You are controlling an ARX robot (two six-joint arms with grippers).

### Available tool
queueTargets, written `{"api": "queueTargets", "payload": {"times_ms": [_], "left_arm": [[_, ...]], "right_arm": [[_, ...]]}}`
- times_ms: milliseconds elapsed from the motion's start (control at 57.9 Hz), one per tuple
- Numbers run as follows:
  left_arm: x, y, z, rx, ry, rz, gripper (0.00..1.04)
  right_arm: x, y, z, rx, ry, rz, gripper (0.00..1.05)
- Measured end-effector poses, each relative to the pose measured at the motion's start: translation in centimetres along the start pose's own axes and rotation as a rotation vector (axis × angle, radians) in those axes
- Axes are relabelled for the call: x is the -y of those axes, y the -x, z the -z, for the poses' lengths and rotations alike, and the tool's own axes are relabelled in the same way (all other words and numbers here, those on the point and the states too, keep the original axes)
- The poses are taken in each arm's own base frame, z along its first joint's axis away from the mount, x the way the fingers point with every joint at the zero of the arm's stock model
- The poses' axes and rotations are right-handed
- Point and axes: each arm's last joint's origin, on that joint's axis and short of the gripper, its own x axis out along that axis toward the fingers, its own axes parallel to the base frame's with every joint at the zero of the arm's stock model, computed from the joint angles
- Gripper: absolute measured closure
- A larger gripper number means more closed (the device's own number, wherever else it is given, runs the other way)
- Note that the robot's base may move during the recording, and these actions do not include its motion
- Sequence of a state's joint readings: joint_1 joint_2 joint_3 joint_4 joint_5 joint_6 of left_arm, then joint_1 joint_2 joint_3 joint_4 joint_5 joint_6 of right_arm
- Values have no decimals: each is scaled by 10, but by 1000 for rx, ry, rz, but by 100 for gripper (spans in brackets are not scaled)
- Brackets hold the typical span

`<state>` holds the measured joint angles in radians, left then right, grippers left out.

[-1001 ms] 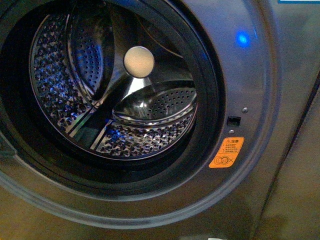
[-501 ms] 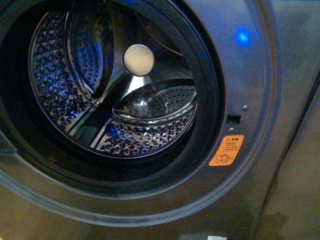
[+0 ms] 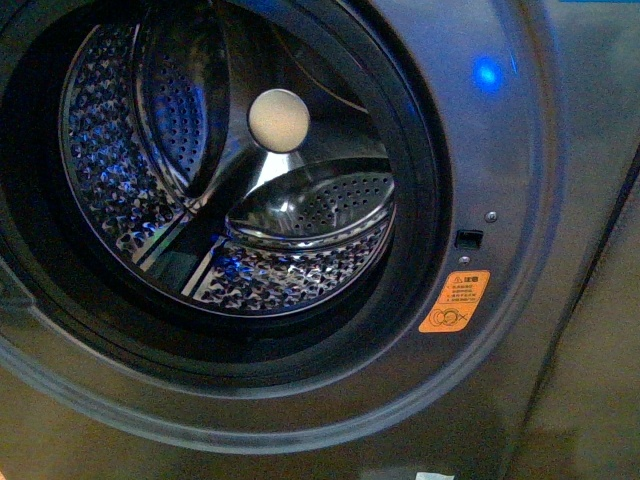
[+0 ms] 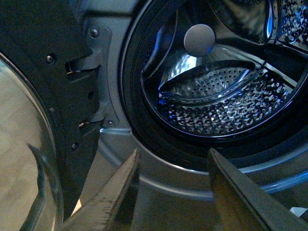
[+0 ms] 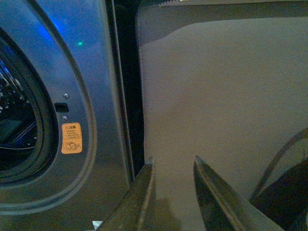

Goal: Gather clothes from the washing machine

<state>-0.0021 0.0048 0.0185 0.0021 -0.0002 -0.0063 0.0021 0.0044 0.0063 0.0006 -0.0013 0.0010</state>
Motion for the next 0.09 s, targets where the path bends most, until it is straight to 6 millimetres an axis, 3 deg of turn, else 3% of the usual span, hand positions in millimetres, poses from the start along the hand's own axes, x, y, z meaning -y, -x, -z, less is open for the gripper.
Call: {"api": "queueTargets", "payload": {"times_ms": [86], "left_arm": [[0,0,0,0,0,0,37]], "right_arm": [[0,0,0,0,0,0,54]]}}
